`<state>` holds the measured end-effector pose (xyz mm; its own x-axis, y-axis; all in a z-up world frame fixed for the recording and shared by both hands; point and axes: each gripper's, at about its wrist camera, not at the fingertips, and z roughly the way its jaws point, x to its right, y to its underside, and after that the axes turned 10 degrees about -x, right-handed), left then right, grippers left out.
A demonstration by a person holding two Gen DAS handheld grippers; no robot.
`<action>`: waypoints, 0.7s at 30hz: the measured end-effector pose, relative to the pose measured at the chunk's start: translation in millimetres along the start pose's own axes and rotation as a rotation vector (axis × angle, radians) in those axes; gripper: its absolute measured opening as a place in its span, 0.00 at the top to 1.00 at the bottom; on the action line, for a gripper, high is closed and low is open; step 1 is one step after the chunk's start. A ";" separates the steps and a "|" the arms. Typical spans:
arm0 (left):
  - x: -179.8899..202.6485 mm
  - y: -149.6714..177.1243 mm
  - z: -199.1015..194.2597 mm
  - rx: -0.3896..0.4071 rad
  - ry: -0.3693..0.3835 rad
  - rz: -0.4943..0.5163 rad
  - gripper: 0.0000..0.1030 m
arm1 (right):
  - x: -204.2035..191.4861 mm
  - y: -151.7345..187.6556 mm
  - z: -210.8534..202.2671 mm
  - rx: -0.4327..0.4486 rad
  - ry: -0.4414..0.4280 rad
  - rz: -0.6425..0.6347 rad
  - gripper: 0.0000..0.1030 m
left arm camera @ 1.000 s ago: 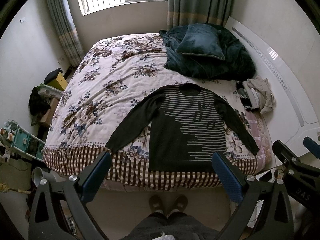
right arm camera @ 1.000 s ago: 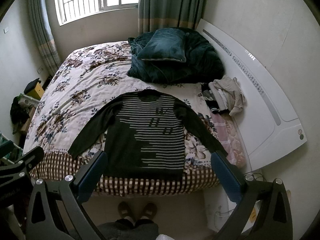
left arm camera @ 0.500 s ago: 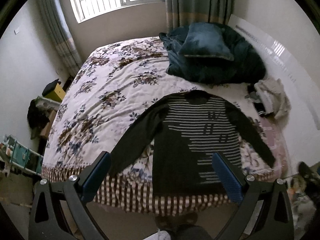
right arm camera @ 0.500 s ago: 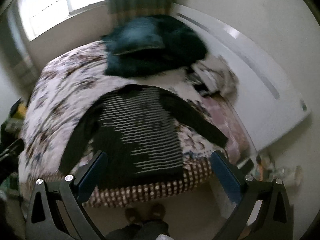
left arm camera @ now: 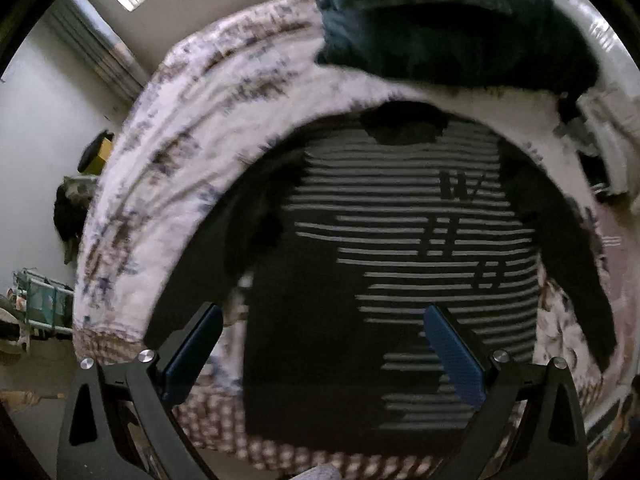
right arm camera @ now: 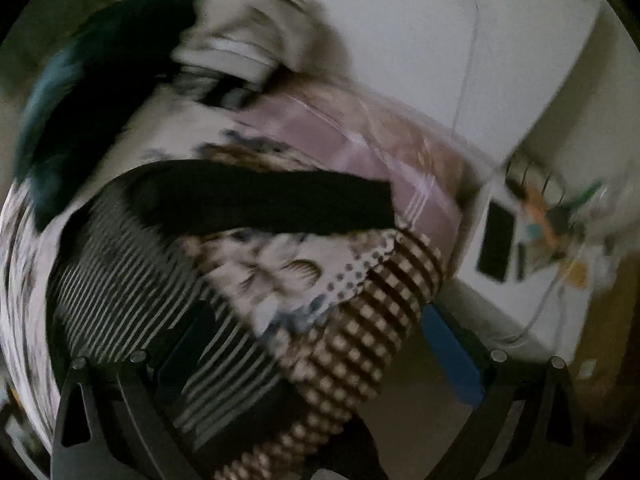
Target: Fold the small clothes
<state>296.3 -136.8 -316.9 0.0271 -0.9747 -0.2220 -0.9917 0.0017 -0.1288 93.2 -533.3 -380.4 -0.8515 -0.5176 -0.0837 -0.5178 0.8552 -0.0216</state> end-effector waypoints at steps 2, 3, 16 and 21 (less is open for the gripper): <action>29.0 -12.3 35.8 -0.045 -0.009 0.013 0.00 | 24.2 -25.2 44.6 -0.047 -0.015 0.098 0.01; 36.3 -16.5 45.2 -0.058 -0.017 0.022 0.00 | 37.8 -36.1 63.2 -0.067 -0.026 0.157 0.01; 151.0 -46.0 168.3 -0.155 -0.051 0.142 0.00 | 100.5 -133.0 214.9 -0.199 -0.144 0.310 0.45; 152.8 -51.9 178.6 -0.155 -0.042 0.124 0.00 | 88.8 -139.5 184.6 -0.052 -0.139 0.303 0.96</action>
<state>374.4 -245.9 -516.7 -0.0946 -0.9589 -0.2675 -0.9951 0.0837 0.0518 105.1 -693.9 -568.7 -0.9498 -0.2289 -0.2132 -0.2496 0.9654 0.0758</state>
